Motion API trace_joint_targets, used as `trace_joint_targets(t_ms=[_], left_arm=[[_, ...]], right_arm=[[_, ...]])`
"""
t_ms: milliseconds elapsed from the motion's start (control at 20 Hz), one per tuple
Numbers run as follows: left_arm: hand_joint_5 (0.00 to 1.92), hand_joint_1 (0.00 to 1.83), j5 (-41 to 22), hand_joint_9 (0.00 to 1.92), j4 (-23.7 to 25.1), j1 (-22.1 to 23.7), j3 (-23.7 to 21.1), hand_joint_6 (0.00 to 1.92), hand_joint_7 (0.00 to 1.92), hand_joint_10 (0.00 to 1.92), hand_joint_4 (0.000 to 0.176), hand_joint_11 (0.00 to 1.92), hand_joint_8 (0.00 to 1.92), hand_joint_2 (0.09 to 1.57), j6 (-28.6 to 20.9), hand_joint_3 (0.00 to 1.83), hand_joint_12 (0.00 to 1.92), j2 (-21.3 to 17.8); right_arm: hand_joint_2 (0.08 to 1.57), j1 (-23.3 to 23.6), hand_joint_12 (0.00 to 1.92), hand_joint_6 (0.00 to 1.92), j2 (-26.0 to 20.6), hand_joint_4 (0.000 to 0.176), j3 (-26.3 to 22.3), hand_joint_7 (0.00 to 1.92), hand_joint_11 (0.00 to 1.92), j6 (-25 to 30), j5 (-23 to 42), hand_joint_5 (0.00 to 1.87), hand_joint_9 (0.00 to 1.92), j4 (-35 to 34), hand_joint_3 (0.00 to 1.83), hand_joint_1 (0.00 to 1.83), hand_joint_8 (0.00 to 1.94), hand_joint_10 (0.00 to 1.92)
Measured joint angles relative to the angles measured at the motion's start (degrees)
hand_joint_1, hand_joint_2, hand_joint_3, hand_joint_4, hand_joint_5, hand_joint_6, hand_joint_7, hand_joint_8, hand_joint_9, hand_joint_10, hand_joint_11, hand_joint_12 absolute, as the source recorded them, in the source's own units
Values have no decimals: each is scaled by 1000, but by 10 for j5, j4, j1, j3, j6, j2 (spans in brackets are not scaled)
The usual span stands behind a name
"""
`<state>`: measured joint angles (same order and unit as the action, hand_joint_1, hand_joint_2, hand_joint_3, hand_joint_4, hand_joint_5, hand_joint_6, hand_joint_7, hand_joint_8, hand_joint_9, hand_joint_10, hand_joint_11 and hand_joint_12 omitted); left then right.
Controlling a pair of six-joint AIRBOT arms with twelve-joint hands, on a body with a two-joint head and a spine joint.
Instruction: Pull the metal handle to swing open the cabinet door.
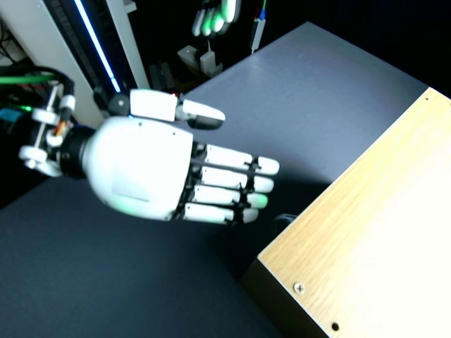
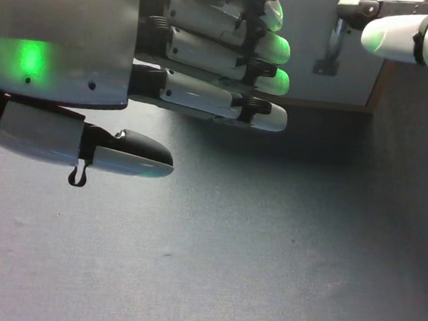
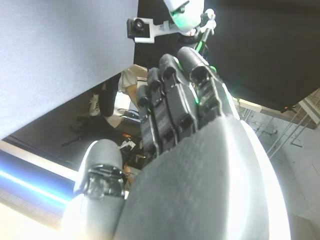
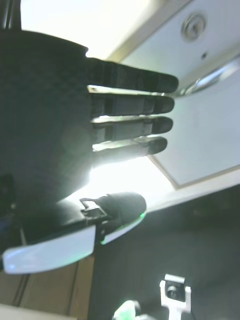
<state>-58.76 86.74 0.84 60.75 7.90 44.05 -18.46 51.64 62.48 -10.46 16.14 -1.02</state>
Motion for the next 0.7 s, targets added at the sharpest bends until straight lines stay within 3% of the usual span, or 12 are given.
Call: trace_joint_targets(t_ms=[450, 700], left_arm=[[425, 0, -1, 407, 0, 0, 0, 2, 445, 2, 0, 27, 3, 1545, 0, 0, 915, 0], [394, 0, 0, 409, 0, 0, 0, 0, 435, 0, 0, 41, 0, 1412, 0, 0, 879, 0]], right_arm=[[1563, 0, 533, 1, -25, 0, 4, 229, 0, 0, -92, 240, 183, -101, 15, 0, 1, 0], [1421, 0, 464, 1, -29, 0, 5, 221, 0, 0, -128, 224, 175, -144, 0, 0, 0, 1]])
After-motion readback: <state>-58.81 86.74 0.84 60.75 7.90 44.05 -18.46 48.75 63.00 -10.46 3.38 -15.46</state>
